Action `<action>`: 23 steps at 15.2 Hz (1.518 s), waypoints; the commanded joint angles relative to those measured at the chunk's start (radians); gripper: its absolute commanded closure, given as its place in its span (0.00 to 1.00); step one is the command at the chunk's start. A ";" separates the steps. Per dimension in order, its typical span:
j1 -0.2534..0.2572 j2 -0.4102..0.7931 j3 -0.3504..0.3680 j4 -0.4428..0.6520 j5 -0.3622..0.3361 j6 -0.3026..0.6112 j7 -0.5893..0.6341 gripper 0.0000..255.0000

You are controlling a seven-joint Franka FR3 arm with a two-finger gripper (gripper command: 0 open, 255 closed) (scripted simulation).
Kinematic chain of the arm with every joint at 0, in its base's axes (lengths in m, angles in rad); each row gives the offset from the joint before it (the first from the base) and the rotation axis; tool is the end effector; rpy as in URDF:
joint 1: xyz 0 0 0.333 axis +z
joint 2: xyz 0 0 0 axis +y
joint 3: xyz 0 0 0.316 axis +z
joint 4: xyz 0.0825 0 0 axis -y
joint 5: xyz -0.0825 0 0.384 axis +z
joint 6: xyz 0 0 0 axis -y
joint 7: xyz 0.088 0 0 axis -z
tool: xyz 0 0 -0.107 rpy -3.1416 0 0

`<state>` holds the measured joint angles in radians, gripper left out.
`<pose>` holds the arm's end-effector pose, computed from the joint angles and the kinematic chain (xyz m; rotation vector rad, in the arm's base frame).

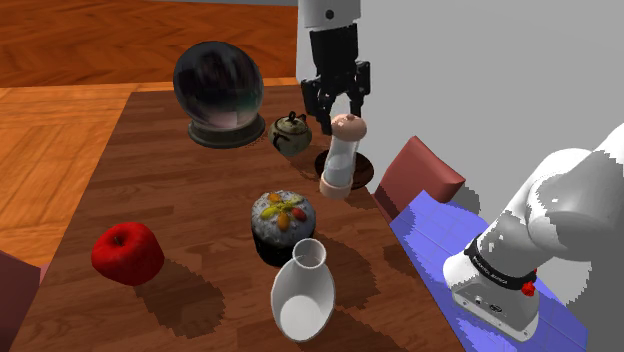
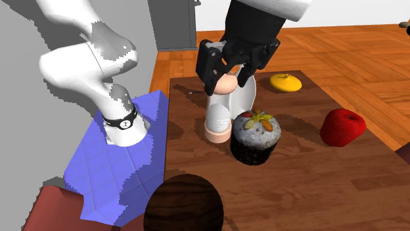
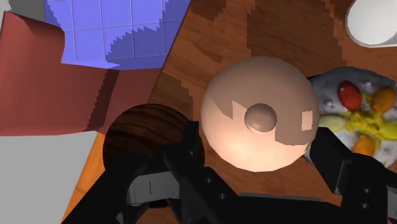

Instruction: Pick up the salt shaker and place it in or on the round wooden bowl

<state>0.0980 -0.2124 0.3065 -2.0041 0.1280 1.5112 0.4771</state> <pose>0.4173 0.2042 0.5236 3.0421 -0.1513 -0.4438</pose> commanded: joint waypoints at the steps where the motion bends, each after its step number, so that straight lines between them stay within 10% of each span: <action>1: -0.020 0.011 -0.026 0.029 -0.021 -0.022 -0.040 1.00; 14: -0.144 0.157 -0.175 0.312 -0.146 -0.170 -0.296 1.00; 23: -0.144 0.144 -0.175 0.176 -0.144 -0.047 -0.295 1.00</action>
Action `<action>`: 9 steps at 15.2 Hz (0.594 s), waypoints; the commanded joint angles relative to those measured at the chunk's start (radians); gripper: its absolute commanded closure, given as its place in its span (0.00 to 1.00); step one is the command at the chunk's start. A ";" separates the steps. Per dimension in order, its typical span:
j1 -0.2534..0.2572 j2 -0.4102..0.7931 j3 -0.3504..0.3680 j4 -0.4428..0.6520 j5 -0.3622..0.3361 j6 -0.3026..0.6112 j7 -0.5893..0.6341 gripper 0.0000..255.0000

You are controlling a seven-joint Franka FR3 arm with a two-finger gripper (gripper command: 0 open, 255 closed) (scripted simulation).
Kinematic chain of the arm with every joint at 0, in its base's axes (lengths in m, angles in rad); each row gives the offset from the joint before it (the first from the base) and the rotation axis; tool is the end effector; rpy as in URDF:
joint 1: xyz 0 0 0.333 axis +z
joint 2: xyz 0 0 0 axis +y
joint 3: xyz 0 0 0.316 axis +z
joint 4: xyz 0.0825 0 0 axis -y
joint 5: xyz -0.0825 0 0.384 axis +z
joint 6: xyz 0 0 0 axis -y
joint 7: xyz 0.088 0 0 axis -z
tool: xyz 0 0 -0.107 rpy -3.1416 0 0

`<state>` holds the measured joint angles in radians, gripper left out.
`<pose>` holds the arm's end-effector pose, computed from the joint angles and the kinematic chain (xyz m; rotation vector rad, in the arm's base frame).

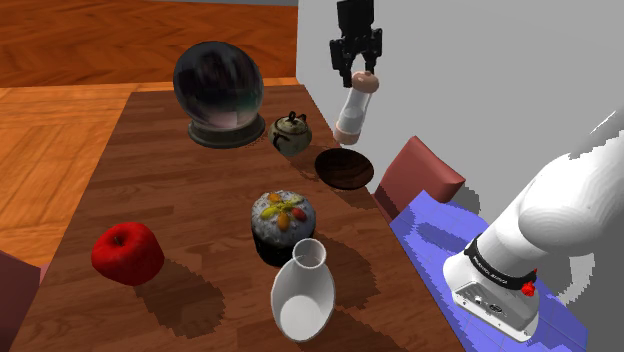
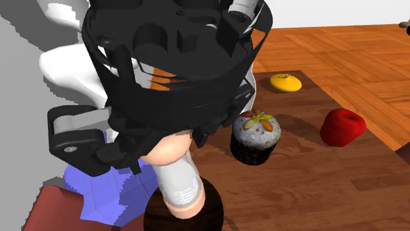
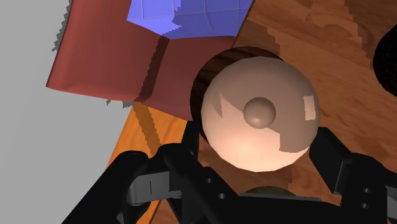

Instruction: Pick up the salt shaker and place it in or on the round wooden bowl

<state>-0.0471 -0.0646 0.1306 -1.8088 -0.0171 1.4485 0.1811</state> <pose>0.5058 0.0419 0.5404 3.0414 -0.1502 -0.4453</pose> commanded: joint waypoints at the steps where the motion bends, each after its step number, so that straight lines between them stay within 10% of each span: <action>1: 0.001 -0.004 0.001 -0.033 0.001 0.029 0.002 1.00; 9: 0.001 0.002 0.001 -0.134 0.001 0.136 0.004 1.00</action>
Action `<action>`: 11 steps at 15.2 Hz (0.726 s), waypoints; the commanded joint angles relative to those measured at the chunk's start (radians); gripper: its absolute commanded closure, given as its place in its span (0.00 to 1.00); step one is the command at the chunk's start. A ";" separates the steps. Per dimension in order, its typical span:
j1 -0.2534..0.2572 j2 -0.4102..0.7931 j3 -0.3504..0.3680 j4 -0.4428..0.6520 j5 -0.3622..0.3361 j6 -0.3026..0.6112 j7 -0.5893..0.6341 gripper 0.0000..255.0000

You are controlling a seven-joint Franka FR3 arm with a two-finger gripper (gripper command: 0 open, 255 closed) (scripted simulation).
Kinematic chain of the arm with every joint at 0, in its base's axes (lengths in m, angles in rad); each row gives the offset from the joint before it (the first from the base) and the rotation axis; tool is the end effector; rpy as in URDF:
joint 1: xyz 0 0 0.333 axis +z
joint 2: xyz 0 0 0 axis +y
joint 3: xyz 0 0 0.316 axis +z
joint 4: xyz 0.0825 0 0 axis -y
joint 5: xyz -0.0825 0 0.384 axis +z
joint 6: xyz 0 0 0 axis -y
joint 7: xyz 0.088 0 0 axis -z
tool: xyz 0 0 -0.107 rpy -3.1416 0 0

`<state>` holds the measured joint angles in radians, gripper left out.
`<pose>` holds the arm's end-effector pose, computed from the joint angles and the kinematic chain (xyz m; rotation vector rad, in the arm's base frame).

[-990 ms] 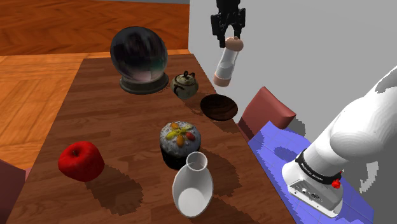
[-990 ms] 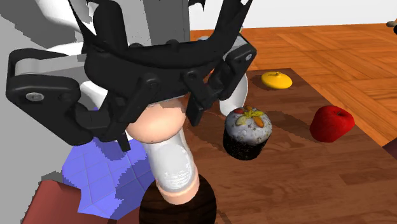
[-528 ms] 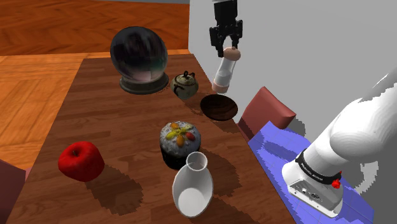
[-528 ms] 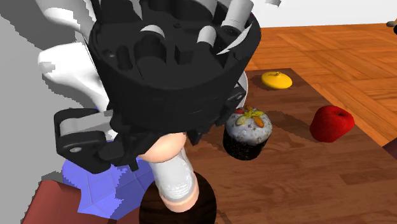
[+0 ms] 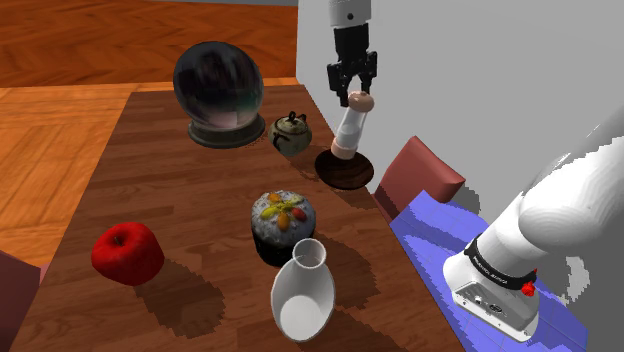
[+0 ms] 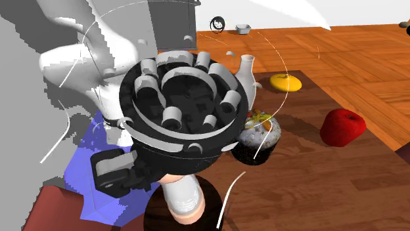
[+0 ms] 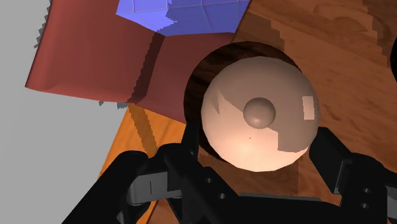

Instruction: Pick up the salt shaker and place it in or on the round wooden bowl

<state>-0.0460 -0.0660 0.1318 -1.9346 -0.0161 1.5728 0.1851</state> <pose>0.5040 0.0429 0.4917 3.0414 -0.1498 -0.4454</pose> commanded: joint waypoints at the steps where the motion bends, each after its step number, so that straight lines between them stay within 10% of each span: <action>1: 0.000 0.005 0.000 -0.020 -0.001 0.025 0.001 1.00; 11: 0.000 0.025 0.001 -0.102 -0.003 0.128 0.005 1.00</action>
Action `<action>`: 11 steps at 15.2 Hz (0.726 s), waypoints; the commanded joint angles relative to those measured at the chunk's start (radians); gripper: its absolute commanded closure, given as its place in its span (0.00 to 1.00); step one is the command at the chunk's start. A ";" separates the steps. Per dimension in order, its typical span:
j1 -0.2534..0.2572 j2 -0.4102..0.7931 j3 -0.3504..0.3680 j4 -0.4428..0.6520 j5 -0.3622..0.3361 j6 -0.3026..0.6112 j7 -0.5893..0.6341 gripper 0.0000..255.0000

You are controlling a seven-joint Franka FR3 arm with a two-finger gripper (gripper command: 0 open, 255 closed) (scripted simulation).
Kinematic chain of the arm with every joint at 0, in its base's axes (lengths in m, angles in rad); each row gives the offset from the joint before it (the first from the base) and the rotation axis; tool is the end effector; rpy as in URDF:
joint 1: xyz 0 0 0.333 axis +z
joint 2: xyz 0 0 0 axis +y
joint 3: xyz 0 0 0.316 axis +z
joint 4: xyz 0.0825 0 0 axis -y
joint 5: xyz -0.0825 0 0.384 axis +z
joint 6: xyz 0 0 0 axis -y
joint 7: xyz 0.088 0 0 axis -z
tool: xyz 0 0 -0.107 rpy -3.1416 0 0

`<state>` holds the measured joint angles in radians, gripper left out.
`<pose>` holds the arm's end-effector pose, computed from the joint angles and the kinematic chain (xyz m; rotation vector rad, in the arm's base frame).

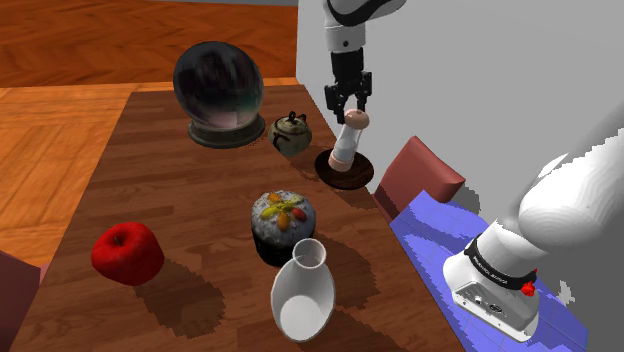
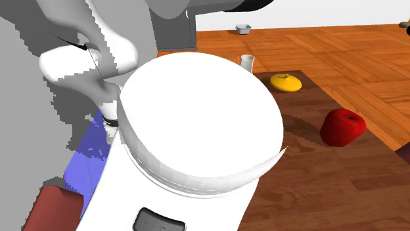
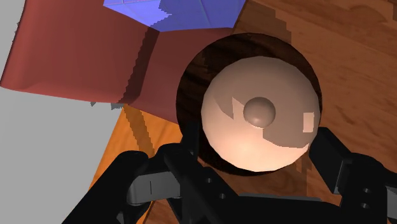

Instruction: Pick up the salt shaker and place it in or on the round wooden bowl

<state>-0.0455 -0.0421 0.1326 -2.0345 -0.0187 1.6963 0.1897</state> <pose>0.5044 0.0428 0.4421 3.0415 -0.1498 -0.4454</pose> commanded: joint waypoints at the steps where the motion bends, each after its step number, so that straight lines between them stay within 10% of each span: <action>1: 0.000 0.001 0.000 -0.002 0.000 0.004 0.000 1.00; 5: 0.000 0.001 0.000 -0.002 0.000 0.004 0.000 1.00; 6: 0.000 0.001 0.000 -0.002 0.000 0.004 0.000 0.00; 11: 0.000 0.001 0.000 -0.002 0.000 0.004 0.000 0.00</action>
<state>-0.0456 -0.0409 0.1326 -2.0366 -0.0190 1.7003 0.1899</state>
